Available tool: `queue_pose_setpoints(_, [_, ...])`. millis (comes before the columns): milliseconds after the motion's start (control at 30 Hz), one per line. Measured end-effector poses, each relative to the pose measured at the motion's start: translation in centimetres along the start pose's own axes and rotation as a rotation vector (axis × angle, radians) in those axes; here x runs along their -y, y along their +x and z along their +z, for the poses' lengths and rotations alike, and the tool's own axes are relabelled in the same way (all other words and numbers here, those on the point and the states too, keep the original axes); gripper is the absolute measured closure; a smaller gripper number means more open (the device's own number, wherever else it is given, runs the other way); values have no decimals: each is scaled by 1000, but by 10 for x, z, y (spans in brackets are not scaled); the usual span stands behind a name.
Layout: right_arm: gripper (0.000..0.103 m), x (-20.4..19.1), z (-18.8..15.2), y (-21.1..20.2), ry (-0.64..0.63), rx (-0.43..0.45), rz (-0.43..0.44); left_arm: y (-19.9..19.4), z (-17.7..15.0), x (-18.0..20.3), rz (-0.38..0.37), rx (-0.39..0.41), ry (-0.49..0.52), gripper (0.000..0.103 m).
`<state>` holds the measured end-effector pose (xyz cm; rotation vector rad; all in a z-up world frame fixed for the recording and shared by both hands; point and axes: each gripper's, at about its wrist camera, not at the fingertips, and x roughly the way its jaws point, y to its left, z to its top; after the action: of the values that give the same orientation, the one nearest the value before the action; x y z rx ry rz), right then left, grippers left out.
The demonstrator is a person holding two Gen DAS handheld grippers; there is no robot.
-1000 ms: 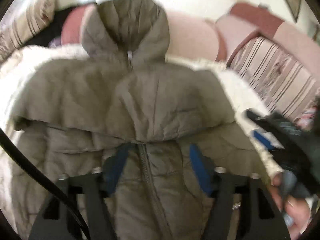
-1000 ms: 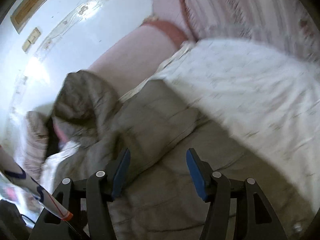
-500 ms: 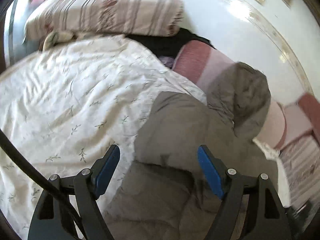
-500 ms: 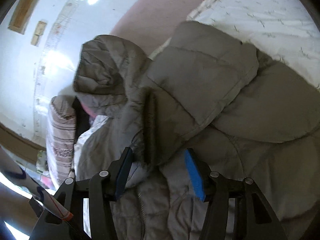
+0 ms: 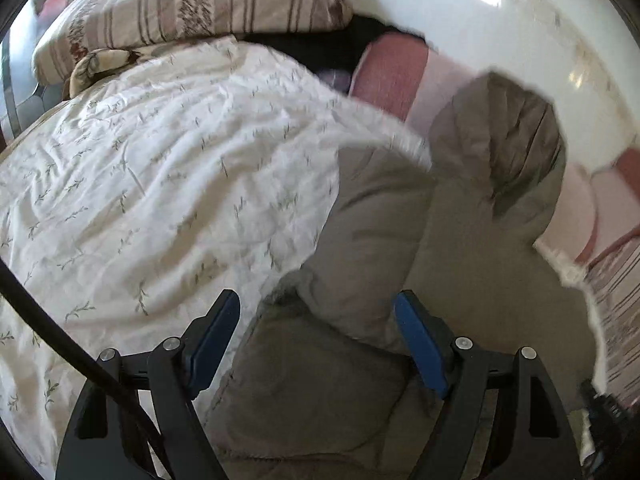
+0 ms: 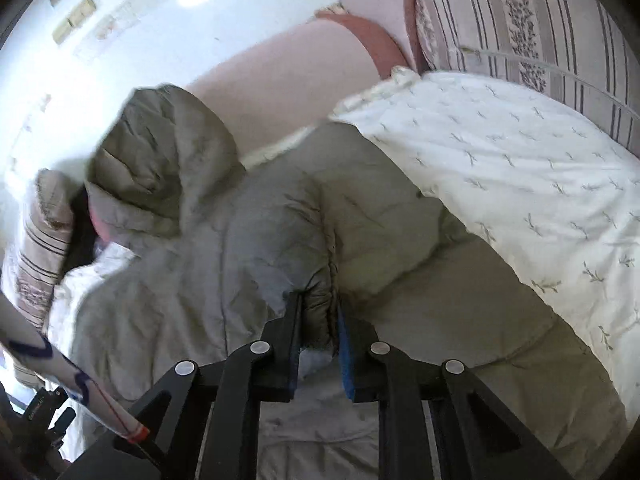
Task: Fold large clothes
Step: 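Carry the sleeve across the jacket front over the first folded sleeve, then open the left gripper to release the sleeve on the jacket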
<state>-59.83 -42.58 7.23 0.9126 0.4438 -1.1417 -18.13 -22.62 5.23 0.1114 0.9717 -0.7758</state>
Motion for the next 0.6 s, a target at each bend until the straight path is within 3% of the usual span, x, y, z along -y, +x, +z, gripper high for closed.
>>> queue_pose_setpoints(100, [83, 0, -1, 8, -5, -23, -23, 12, -8, 10, 54, -32, 58, 24])
queue_pose_setpoints(233, [77, 3, 1, 10, 3, -31, -43, 2, -8, 15, 70, 11, 92, 24])
queue_pose_setpoints(333, [60, 5, 3, 5, 18, -30, -73, -10, -8, 20, 69, 61, 99, 24])
queue_pose_setpoints(367, [56, 7, 1, -2, 22, -14, -91, -16, -8, 23, 67, 82, 109, 24])
queue_pose_setpoints(500, [53, -11, -1, -40, -24, 178, -194, -37, -13, 47, 43, 156, 181, 24])
queue_pose_setpoints(600, [53, -28, -4, -49, -90, 242, -124, -38, -24, 72, 25, 163, 265, 24])
